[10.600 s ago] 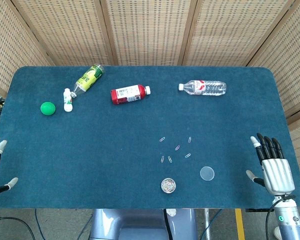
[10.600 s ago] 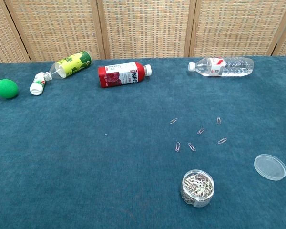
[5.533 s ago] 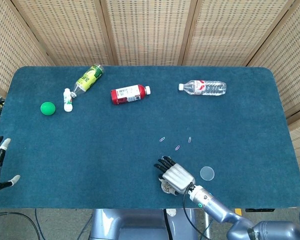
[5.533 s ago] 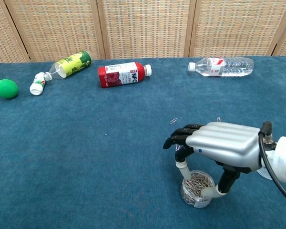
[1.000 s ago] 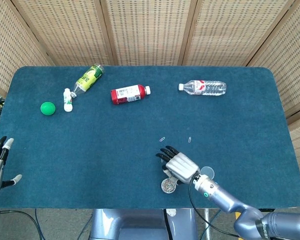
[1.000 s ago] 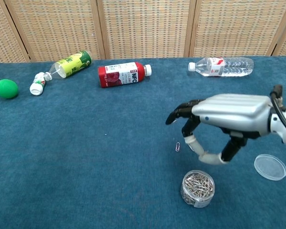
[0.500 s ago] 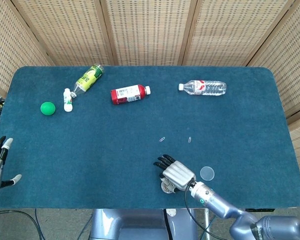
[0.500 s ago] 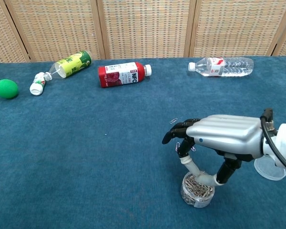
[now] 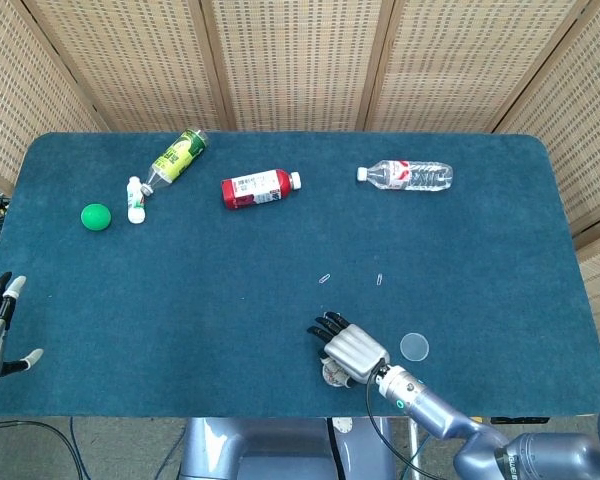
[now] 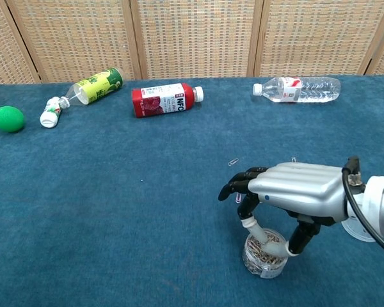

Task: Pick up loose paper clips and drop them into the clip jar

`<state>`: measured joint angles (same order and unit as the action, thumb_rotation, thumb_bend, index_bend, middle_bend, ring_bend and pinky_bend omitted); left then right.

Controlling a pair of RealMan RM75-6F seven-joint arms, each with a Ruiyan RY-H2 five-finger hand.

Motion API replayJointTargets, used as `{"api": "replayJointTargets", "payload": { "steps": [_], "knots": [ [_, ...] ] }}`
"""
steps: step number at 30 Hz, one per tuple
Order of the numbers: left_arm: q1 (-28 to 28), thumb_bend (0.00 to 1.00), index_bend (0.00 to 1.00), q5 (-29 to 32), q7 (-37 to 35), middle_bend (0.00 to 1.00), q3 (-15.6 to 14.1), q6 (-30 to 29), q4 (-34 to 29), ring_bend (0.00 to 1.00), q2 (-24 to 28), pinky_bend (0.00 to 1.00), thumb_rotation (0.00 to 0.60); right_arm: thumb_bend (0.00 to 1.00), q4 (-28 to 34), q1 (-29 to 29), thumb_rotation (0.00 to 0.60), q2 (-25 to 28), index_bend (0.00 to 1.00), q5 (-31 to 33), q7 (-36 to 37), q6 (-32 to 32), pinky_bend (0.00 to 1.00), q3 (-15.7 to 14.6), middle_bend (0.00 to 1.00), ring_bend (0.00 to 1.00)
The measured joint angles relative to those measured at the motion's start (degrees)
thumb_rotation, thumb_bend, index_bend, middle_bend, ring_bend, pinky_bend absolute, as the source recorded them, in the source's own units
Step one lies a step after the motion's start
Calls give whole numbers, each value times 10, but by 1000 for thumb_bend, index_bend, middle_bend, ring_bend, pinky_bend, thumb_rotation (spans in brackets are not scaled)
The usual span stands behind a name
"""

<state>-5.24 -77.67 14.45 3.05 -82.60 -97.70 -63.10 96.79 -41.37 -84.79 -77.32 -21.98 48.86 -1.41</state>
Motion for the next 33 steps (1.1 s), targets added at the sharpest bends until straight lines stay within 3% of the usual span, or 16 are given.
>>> {"api": "replayJointTargets", "payload": {
  "steps": [3,14,19,22,26,29,33],
  "knots": [
    [0,0,0,0,-1,0,0,0,0,0,0,0,600,258,0,0,600,2,623,3,-4,-1,0,0,109,0],
    [0,0,0,-1,-1,0,0,-1,0,0,0,0,600,257,12,4,600,12,579,2,-4,9,0,5,109,0],
    [0,0,0,0,-2,0,1,-1,0,0,1,0,600,270,22,4,600,29,577,2,5,22,0,21,109,0],
    [1,0,0,1,-4,0,2,-2,0,0,1,0,600,396,17,3,600,43,567,5,10,34,0,40,110,0],
    [0,0,0,1,-4,0,2,-1,1,0,1,0,600,776,-11,1,600,50,503,21,19,40,0,60,46,0],
    [0,0,0,3,-4,0,3,0,0,0,1,0,600,893,-41,-3,600,51,459,62,20,33,0,74,0,0],
    [-1,0,0,5,-3,0,4,0,1,0,0,0,600,952,-86,-11,600,46,442,129,6,13,0,85,0,0]
  ]
}}
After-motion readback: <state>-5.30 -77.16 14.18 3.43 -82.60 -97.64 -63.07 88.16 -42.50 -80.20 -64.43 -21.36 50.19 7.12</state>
